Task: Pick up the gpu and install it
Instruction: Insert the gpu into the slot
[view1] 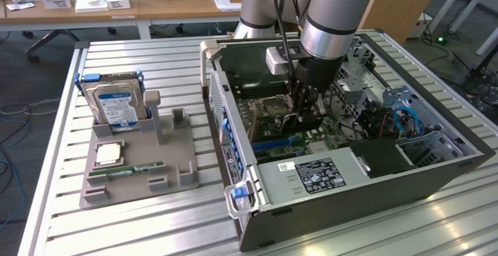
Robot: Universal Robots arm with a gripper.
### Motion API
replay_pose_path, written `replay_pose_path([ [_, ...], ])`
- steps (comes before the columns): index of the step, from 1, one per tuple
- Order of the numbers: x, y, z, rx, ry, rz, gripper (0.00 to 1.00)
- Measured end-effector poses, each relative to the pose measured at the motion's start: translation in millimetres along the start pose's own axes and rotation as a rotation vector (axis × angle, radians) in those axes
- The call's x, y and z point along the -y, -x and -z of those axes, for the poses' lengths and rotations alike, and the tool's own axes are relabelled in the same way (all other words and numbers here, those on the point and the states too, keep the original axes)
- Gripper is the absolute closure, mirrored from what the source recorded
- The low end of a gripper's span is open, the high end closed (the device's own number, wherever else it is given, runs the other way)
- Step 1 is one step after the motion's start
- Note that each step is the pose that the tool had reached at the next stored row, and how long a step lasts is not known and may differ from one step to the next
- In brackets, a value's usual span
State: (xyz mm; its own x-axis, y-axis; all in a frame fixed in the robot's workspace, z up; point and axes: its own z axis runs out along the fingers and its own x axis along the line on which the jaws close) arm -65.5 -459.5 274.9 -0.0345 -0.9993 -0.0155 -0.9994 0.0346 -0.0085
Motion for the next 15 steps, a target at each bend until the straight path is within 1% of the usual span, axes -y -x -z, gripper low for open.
replay_pose_path([
  [10, -3.6, -1.5, -0.6, 0.0003, -0.0001, 0.000, 0.74],
  [15, -6.8, -1.8, -1.2, 0.0001, 0.0000, 0.000, 0.74],
])
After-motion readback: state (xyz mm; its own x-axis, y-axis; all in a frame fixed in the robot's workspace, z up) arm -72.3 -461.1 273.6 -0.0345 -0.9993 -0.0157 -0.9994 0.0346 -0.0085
